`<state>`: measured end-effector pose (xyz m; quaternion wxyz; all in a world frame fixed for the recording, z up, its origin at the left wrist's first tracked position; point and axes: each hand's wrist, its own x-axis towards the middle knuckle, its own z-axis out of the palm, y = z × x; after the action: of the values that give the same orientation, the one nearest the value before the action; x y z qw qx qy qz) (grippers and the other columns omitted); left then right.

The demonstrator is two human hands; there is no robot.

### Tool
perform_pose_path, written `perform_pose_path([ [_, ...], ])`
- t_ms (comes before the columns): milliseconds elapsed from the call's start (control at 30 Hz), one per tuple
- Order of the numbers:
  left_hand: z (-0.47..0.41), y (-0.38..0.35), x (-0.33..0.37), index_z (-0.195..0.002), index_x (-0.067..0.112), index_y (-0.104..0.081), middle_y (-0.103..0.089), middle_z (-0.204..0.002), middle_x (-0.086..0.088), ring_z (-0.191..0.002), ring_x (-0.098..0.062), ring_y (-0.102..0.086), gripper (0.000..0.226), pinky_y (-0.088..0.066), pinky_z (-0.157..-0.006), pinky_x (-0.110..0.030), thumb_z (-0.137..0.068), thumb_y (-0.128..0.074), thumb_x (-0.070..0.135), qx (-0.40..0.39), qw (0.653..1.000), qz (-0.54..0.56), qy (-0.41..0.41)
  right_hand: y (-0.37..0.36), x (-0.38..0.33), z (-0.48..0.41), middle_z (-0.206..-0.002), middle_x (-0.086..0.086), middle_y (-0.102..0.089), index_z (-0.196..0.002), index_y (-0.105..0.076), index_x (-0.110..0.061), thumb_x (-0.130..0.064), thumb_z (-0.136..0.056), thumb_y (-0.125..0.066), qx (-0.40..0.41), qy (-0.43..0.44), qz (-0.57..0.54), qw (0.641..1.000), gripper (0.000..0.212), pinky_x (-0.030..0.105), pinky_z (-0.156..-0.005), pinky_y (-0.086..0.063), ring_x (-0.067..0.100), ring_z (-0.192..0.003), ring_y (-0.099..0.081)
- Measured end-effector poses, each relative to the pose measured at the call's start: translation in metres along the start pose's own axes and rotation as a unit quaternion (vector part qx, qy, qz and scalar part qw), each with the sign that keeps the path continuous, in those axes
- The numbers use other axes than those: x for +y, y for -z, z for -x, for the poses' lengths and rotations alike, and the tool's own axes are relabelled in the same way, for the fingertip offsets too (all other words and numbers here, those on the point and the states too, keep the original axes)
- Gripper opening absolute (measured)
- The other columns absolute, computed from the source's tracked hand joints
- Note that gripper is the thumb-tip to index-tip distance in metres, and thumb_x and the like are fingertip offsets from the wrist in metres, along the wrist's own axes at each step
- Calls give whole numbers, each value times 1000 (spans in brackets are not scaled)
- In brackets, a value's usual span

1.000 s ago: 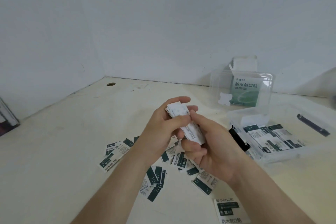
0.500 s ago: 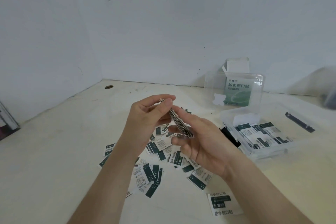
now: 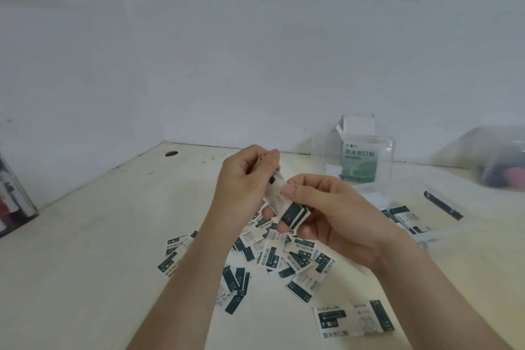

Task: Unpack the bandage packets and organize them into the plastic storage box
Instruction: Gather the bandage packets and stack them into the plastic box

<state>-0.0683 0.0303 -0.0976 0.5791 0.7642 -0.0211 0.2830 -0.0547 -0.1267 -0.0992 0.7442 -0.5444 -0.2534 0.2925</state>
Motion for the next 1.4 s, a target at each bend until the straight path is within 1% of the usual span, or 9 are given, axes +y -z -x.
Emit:
perform_pose_path([
  [67, 0, -6, 10, -64, 14, -58, -52, -52, 7, -49, -9, -45, 33, -37, -49, -21, -93, -60, 28, -22, 1000, -1, -3, 7, -4, 8, -92, 28, -69, -89, -65, -7, -18, -85, -67, -17, -15, -37, 999, 12, 17, -43, -47, 22, -59, -65],
  [167, 0, -21, 23, -57, 6, -52, -44, -49, -1, -46, -15, -40, 46, -30, -45, -24, -93, -60, 32, -54, 998, -32, -13, 17, -9, 21, -99, 32, -67, -107, -64, 4, -18, -87, -64, -9, -25, -61, 998, 30, 17, -44, -51, 21, -59, -65],
  [433, 2, -68, 21, -54, 2, -46, -43, -51, -19, -46, -18, -28, 49, -25, -48, -32, -92, -56, 32, 125, 978, -157, -57, 23, -12, 45, -93, 13, -70, -110, -64, -20, -36, -98, -51, 240, 13, 71, 968, 23, 32, -66, -52, 19, -70, -66],
  [600, 19, -104, 30, -55, 18, -45, -51, -49, 1, -49, -17, -46, 42, -34, -50, -32, -92, -53, 38, 92, 967, -225, -77, 21, 0, 38, -65, -9, -56, -103, -60, -19, -38, -100, -44, 344, 60, 90, 933, 26, 27, -59, -39, 7, -52, -48],
  [700, 14, -107, 30, -58, 20, -50, -57, -54, 2, -53, -18, -52, 37, -41, -52, -31, -89, -56, 40, 66, 960, -260, -80, 31, 1, 40, -67, 0, -51, -101, -58, -10, -26, -102, -44, 331, 78, 43, 939, 21, 22, -46, -34, 9, -47, -41],
  [867, -1, -104, 33, -53, 15, -53, -50, -44, 7, -42, -13, -44, 40, -36, -45, -23, -89, -62, 31, 13, 995, -90, 45, 53, -10, 53, -67, 6, -56, -104, -64, -3, -6, -93, -60, 256, 121, 5, 959, 13, 20, -48, -47, 16, -52, -56],
  [1000, -2, -105, 36, -67, 13, -60, -54, -54, 5, -47, -6, -51, 31, -40, -43, -15, -93, -62, 31, -62, 983, 92, 145, 67, -16, 56, -67, 7, -65, -104, -66, 1, 0, -87, -61, 220, 111, -100, 964, 18, 17, -44, -46, 15, -49, -57],
  [1200, -4, -104, 34, -79, 12, -67, -53, -57, 1, -39, -8, -30, 18, -26, -37, -14, -93, -61, 22, -102, 970, 195, 101, 81, -13, 53, -70, 10, -65, -103, -62, -2, 2, -83, -60, 226, 100, -197, 949, 20, 14, -40, -44, 12, -46, -53],
  [1400, -11, -105, 29, -85, 13, -75, -60, -56, -4, -45, -12, -49, 19, -39, -47, -19, -76, -73, 30, -156, 977, 138, 52, 98, -20, 58, -63, 8, -62, -89, -58, -7, 0, -87, -61, 246, 87, -136, 956, 8, 15, -42, -46, 13, -47, -56],
])
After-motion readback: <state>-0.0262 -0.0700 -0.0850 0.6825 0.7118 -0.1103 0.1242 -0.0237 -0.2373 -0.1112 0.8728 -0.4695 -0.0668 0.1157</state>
